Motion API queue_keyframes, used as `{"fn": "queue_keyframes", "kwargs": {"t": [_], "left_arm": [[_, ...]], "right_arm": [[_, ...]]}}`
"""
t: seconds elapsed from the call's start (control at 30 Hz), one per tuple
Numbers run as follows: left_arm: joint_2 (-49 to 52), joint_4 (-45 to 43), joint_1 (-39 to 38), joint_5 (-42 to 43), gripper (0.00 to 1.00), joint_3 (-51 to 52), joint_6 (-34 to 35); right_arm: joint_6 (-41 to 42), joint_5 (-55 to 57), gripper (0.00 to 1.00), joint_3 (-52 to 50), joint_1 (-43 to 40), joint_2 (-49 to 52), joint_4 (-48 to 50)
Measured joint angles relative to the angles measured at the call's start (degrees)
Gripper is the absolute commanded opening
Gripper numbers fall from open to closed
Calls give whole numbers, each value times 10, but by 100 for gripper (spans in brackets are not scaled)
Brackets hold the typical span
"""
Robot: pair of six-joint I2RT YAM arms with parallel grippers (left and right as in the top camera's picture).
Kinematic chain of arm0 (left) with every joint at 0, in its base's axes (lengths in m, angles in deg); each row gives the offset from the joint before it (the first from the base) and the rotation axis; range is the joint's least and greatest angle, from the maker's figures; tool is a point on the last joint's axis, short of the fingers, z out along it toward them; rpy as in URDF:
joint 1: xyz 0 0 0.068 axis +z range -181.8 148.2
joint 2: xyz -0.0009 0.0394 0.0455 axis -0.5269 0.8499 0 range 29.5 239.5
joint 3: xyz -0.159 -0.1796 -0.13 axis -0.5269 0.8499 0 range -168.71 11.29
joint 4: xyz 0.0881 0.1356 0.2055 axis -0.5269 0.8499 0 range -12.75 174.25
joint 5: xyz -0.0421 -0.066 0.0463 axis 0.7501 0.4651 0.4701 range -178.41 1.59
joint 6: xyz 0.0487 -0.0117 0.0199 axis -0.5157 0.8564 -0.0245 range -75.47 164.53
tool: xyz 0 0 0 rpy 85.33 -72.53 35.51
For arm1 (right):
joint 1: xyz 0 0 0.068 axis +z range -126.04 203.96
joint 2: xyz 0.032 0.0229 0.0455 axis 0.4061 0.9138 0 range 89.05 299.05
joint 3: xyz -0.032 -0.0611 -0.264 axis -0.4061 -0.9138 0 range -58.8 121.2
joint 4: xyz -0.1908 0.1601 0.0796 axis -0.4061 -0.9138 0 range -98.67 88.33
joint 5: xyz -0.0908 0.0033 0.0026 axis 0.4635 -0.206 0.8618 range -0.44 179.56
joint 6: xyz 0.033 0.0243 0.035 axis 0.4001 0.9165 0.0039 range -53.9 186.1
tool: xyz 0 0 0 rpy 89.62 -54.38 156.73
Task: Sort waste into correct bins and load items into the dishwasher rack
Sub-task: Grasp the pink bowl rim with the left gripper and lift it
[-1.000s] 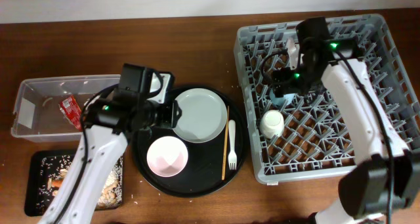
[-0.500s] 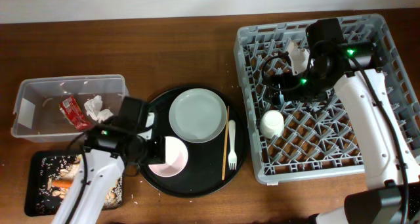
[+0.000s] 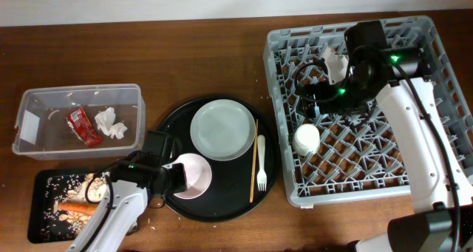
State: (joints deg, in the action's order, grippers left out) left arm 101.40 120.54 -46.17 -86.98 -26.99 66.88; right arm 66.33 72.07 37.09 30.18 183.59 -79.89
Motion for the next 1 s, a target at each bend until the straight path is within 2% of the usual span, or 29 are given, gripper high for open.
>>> {"fn": "queue_keyframes", "kwargs": {"t": [0.07, 0.33, 0.43, 0.87, 0.97, 1.0], "left_arm": [[0, -1, 0, 0, 39, 0, 0], [0, -3, 0, 0, 38, 0, 15], [0, -3, 0, 0, 26, 0, 17], [0, -5, 0, 0, 25, 9, 20], [0, -10, 0, 0, 20, 13, 20], [0, -11, 0, 0, 13, 13, 21]], "right_arm": [[0, 0, 99, 0, 0, 0, 0], [0, 0, 99, 0, 0, 0, 0], [0, 0, 99, 0, 0, 0, 0], [0, 0, 99, 0, 0, 0, 0], [0, 0, 99, 0, 0, 0, 0], [0, 0, 99, 0, 0, 0, 0]]}}
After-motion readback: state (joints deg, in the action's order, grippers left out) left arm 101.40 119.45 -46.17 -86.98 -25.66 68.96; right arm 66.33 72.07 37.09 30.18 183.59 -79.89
